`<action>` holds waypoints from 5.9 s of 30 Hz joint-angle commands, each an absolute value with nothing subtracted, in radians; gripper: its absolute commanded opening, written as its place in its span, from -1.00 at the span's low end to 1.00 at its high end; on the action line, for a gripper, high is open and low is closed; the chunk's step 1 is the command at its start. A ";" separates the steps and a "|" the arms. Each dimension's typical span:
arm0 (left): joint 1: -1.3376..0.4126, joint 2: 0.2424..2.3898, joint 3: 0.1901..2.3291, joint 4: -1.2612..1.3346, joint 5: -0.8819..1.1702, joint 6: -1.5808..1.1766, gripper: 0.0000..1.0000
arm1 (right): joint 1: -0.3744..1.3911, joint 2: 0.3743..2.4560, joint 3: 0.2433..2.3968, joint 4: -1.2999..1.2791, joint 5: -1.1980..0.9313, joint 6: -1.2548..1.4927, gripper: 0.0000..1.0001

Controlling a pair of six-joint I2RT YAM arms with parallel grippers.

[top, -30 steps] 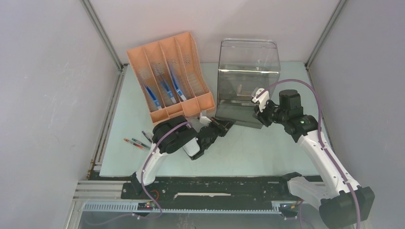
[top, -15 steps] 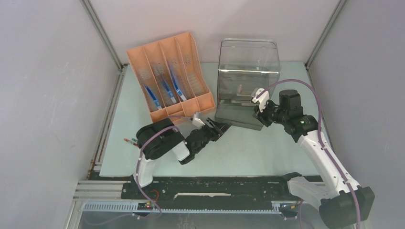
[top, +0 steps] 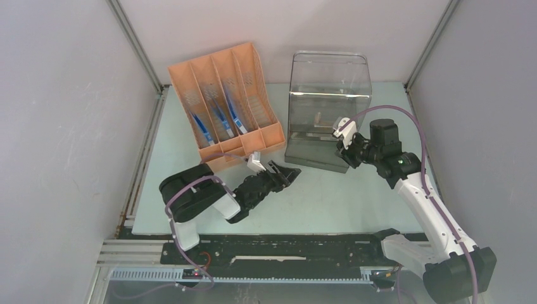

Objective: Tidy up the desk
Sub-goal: Open the drawer in the storage box, then pick up the stationery from the center of the board, then place the stationery in the folder.

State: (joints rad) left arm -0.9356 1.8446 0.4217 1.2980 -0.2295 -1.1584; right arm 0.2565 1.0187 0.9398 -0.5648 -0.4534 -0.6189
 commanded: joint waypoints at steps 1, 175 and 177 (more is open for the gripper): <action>-0.946 1.763 0.399 1.244 -0.286 -1.076 0.52 | 0.252 1.021 0.962 -0.557 -0.453 -0.632 -0.68; -0.530 0.660 0.204 0.705 0.207 -0.651 -1.00 | 0.351 1.083 0.978 -0.560 -0.935 -0.499 -0.58; -0.580 0.709 0.220 0.772 0.185 -0.606 -1.00 | 0.356 1.097 0.979 -0.533 -0.994 -0.449 -0.55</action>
